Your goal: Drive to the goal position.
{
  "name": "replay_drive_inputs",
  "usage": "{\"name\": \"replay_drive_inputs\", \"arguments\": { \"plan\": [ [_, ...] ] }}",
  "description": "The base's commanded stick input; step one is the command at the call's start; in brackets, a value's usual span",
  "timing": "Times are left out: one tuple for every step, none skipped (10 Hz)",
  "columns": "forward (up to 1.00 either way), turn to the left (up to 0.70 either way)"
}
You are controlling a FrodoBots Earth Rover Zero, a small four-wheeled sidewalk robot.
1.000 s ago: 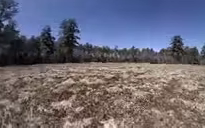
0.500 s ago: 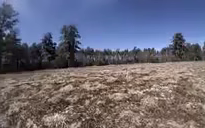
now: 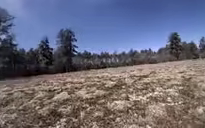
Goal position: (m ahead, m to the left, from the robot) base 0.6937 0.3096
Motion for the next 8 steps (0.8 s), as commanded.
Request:
{"name": "replay_drive_inputs", "arguments": {
  "plan": [
    [0.5,0.0],
    [0.5,0.0],
    [0.5,0.0],
    [0.5,0.0],
    [0.5,0.0],
    [0.43,0.0],
    [0.33,0.0],
    [0.24,0.0]
  ]
}}
